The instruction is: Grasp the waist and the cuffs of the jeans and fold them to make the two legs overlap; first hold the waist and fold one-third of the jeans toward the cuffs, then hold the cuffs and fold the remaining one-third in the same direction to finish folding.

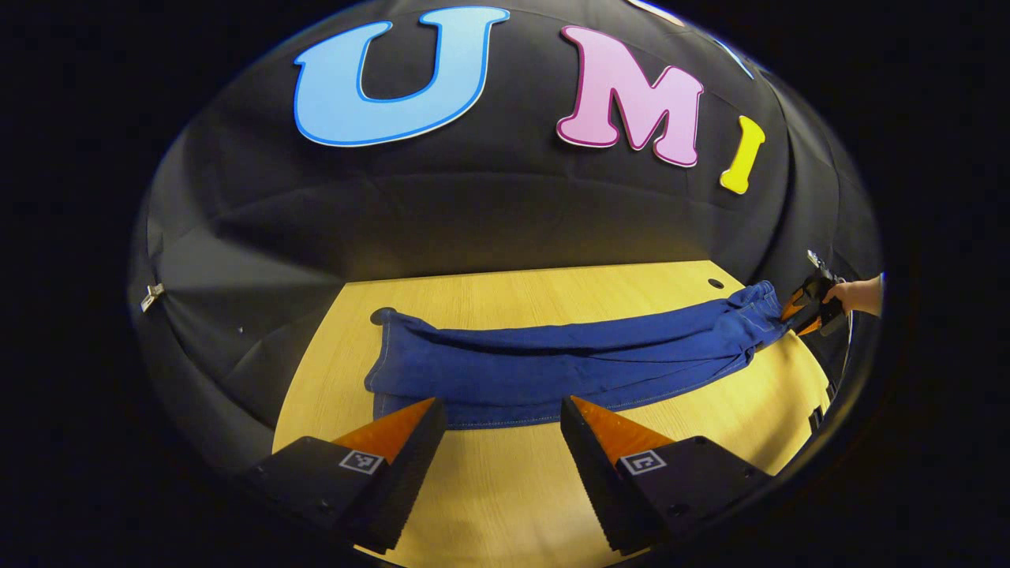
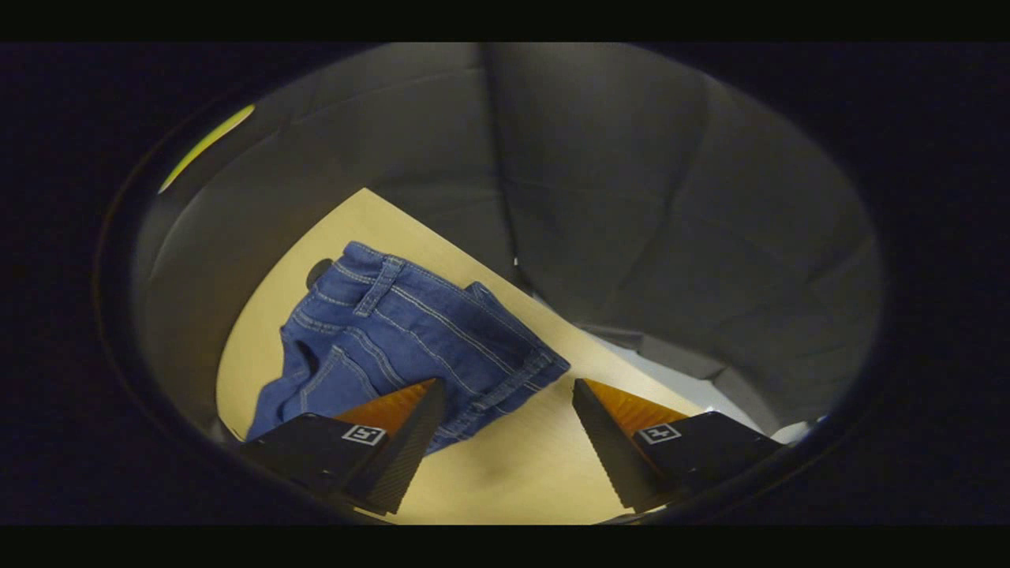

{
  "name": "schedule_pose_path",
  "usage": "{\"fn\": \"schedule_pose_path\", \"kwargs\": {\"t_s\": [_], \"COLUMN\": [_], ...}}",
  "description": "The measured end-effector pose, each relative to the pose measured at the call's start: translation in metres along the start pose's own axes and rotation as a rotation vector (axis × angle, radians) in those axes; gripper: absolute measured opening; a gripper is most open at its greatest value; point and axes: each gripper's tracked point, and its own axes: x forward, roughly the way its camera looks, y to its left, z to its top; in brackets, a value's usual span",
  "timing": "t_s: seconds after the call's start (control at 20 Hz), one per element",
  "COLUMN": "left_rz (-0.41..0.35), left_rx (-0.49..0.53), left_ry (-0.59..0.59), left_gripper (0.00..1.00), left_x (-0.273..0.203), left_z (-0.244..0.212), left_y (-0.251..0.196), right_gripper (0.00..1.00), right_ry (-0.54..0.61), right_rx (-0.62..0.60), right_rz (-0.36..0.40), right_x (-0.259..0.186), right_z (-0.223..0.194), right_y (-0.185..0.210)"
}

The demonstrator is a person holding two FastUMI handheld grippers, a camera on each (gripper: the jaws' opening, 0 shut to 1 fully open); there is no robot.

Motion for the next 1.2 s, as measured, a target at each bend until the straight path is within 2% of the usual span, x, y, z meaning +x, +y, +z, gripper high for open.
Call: {"fn": "schedule_pose_path", "kwargs": {"t_s": [0.2,0.35,0.55,0.6,0.65,0.9,1.2], "left_rz": [0.021,0.026,0.026,0.025,0.024,0.017,0.007], "left_rx": [-0.022,-0.034,-0.033,-0.032,-0.028,-0.021,-0.004], "left_ry": [0.017,0.023,0.029,0.033,0.034,0.034,-0.002], "left_gripper": [0.93,0.93,0.93,0.93,0.93,0.93,0.93], "left_x": [-0.002,-0.004,-0.006,-0.007,-0.008,-0.017,-0.038], "left_z": [-0.007,-0.013,-0.017,-0.018,-0.018,-0.014,-0.005], "left_y": [-0.001,-0.004,-0.010,-0.011,-0.011,-0.011,-0.005], "right_gripper": [0.99,0.99,0.19,0.13,0.19,0.19,0.18], "right_ry": [0.025,0.001,-0.030,-0.042,-0.055,-0.170,-0.302], "right_rx": [0.056,0.060,0.030,0.007,-0.009,-0.076,-0.203], "right_rz": [-0.014,0.006,0.037,0.043,0.051,0.147,0.319], "right_x": [0.013,0.014,0.011,0.009,0.005,-0.032,-0.122], "right_z": [0.000,0.003,0.007,0.007,0.007,0.020,0.028], "right_y": [0.009,0.015,0.023,0.021,0.021,0.044,0.109]}}
